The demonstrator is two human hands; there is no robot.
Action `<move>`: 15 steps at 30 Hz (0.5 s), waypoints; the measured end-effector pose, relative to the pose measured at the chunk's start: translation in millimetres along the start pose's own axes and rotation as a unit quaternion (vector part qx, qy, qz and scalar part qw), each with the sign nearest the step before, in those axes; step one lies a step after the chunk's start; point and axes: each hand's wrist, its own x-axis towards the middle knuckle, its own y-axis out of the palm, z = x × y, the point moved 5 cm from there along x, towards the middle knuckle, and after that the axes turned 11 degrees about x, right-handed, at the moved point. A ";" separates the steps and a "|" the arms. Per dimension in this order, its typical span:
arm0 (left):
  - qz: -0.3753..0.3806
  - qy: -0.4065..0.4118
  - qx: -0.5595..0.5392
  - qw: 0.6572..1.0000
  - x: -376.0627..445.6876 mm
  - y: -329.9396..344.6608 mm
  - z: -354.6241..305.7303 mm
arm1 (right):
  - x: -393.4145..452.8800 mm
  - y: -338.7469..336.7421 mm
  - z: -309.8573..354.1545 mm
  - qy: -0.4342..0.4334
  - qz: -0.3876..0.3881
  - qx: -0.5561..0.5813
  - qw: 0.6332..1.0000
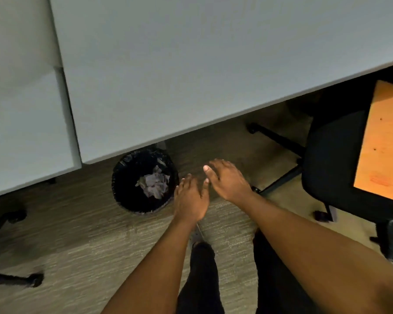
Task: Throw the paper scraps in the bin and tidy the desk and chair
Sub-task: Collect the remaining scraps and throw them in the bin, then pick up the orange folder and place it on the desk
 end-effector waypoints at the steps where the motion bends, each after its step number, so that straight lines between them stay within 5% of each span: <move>1: 0.003 0.028 0.024 0.999 -0.9 -1.9 -19.6 | -5.1 -17.1 -6.7 0.011 -0.009 0.008 1.000; 11: 0.040 0.220 0.082 0.971 3.9 -6.6 -228.5 | -54.3 -200.3 -95.0 0.061 -0.161 0.093 0.981; 15: 0.067 0.238 0.084 0.965 8.0 14.9 -296.2 | -75.4 -255.3 -139.7 0.077 -0.224 0.116 0.965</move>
